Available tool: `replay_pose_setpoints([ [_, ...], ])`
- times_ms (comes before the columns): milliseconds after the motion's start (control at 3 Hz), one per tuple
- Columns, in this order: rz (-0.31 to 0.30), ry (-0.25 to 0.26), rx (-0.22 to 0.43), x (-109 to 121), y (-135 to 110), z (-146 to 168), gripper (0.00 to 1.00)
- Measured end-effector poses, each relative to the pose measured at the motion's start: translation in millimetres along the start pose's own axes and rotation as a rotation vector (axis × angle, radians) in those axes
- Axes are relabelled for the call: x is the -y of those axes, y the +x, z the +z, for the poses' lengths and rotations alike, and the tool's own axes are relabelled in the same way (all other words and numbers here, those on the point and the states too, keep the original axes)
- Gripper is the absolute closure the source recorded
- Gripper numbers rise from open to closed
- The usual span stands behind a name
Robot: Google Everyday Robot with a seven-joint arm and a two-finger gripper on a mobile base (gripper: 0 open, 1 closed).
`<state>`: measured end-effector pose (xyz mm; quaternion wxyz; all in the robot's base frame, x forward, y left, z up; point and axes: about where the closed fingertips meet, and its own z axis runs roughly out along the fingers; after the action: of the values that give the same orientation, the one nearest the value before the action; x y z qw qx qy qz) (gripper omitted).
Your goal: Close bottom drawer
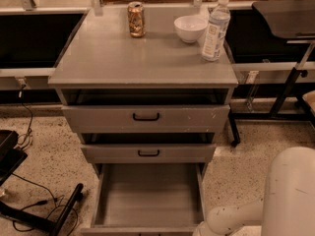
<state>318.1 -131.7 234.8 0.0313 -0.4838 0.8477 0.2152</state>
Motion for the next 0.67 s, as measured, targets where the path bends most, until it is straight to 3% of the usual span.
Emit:
replay_pose_setpoints([
  [667,0.015,-0.011,0.042,30,0,130,1.00],
])
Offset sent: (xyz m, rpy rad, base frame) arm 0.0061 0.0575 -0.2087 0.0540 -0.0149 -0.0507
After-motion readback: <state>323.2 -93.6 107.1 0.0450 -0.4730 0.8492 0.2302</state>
